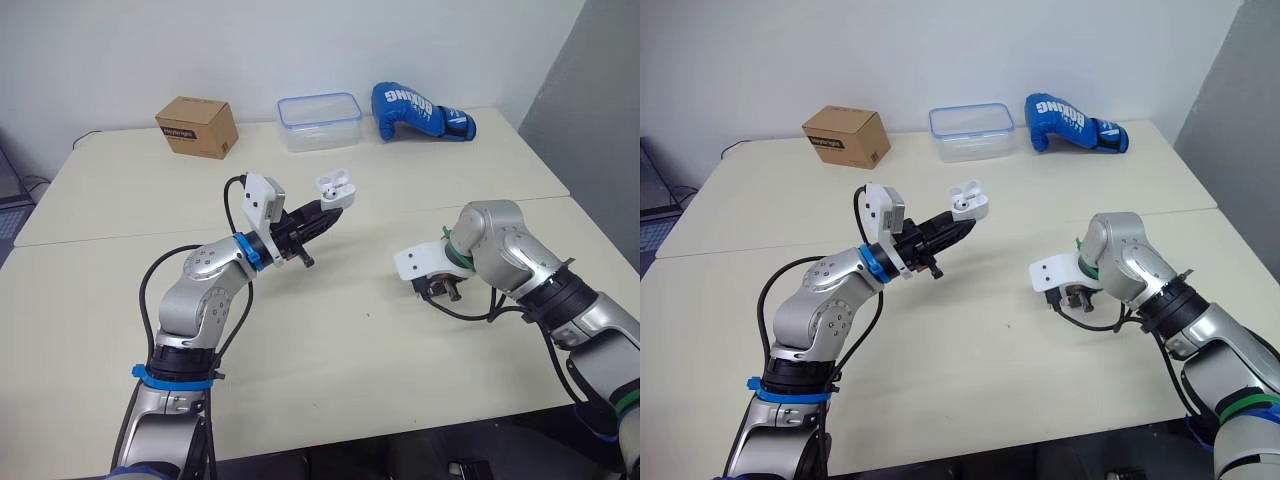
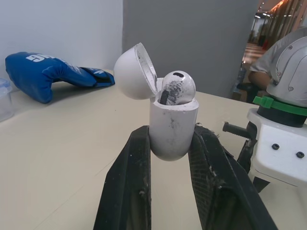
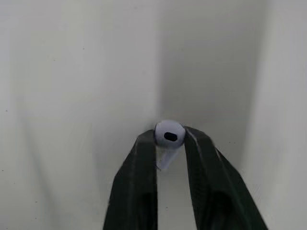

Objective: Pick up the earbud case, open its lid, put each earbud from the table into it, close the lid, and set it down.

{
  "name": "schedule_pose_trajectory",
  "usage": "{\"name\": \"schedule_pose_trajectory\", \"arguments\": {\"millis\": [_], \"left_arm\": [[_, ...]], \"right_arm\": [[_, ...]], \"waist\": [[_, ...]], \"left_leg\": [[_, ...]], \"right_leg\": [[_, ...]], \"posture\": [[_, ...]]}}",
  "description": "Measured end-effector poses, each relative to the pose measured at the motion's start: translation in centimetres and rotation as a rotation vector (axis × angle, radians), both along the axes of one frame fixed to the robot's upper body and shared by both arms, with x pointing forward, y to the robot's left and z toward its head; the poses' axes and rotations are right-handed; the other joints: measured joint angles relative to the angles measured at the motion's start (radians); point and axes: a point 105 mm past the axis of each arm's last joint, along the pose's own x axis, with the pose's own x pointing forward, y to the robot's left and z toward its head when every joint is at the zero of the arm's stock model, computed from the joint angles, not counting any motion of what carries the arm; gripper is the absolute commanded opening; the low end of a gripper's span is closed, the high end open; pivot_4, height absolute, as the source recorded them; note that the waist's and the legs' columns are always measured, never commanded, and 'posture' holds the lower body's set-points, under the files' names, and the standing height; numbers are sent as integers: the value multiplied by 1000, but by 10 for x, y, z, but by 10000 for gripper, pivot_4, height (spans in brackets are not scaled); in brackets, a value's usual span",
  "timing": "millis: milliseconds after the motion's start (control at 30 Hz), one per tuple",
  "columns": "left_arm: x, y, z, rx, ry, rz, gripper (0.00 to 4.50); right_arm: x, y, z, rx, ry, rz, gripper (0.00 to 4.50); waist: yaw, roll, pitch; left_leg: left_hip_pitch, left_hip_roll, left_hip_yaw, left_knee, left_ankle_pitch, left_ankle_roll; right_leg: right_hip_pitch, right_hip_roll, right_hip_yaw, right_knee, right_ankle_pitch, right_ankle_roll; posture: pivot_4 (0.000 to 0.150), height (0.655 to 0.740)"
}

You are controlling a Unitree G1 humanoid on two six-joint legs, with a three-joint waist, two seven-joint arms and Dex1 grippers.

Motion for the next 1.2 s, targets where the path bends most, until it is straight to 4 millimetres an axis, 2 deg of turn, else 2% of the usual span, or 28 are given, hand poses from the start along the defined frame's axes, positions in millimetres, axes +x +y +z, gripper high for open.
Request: {"name": "schedule_pose_trajectory", "arguments": {"millis": [300,433,800,867,1033,1067,1133,1200], "left_arm": [[0,0,-1,0,4,1,7080],[0,0,-2,0,5,2,7080],[0,0,-2,-1,5,2,7080],[0,1,-2,-1,4,4,7080],[0,2,-4,0,11,12,7080],[0,3,-5,0,12,14,7080],[0,3,-5,0,12,15,7080],[0,3,-5,0,12,14,7080]], "right_arm": [[0,0,0,0,2,-1,8144],[0,0,0,1,2,-1,4312],[0,-1,1,38,12,-48,4312],[1,-1,10,116,15,-108,4312],[-2,-6,50,390,-32,-286,4312],[-3,-6,52,423,-37,-302,4312],[0,1,52,575,-57,-380,4312],[6,19,57,804,-67,-467,4312]], "waist": [[0,0,0],[0,0,0],[0,0,0],[1,0,0],[7,0,0],[9,0,0],[8,0,0],[4,0,0]], "left_leg": [[0,0,0,0,0,0],[0,0,0,0,0,0],[0,0,0,0,0,0],[-1,0,0,0,0,0],[-2,0,-1,-1,0,0],[-1,0,-1,-1,0,0],[-1,0,0,0,0,0],[0,0,1,-1,0,0]], "right_leg": [[0,0,0,0,0,0],[0,0,0,0,0,0],[0,0,0,0,0,0],[-1,0,0,0,0,0],[-1,0,0,-2,0,0],[-1,0,0,-1,0,0],[-1,0,0,0,0,0],[-2,0,1,2,0,0]], "posture": [[1500,7400],[1500,7400],[1500,7400],[1500,7400],[1500,7400],[1500,7400],[1500,7400],[1500,7400]]}}
